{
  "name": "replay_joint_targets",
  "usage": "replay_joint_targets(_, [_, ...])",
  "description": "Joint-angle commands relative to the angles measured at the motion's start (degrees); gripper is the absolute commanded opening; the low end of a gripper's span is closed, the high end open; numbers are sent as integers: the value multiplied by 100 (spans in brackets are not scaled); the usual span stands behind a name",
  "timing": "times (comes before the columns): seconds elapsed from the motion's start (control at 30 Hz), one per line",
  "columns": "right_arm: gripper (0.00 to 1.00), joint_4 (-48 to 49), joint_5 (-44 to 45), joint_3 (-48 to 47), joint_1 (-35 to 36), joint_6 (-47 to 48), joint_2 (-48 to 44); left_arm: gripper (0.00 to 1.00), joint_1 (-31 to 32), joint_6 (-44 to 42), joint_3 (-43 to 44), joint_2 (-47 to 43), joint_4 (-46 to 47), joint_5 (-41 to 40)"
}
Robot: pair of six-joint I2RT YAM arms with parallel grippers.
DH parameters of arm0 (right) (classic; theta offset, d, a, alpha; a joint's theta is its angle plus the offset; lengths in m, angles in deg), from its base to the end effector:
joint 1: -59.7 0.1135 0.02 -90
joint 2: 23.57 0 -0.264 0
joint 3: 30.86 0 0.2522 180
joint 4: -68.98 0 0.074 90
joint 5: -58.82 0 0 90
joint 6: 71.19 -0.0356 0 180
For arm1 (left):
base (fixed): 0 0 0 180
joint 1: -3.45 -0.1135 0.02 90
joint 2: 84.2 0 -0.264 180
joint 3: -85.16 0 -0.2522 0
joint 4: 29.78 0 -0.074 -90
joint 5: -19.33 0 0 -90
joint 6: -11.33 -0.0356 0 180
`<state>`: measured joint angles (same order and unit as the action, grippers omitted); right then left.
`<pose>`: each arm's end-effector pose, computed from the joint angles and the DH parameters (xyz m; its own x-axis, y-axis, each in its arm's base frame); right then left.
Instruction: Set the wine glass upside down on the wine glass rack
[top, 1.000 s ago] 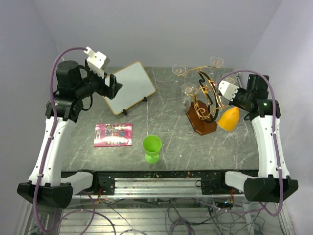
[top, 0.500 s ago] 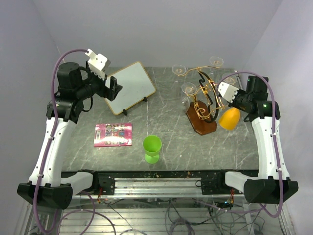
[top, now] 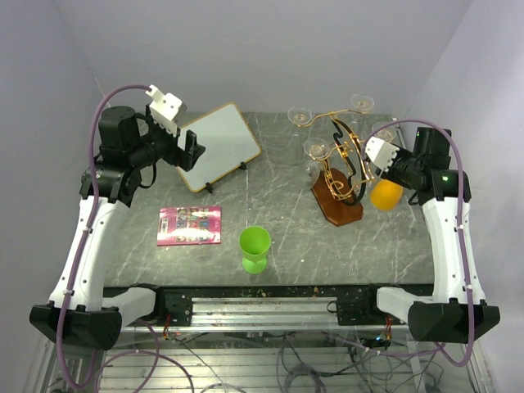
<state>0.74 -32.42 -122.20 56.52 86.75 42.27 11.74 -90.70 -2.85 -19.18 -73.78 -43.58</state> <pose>0.2198 -0.0114 0.3886 -0.2912 -0.9118 -0.2895 -0.6131 0.4101 -0.6752 0.2296 -0.0498 0.4362 -0.1669 0.2118 -0.9630 0.6074 0.7914 0.0688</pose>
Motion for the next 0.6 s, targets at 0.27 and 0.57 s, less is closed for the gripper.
replay_joint_targets(0.27, [40,-468,-1303,-730,35,-401,-86,94,-65,-129,-229,-63,94,513])
replay_joint_targets(0.57, [45,-194,-1752,-1165,34,-1116,39,88,380,-554,-347,203,-863,1497])
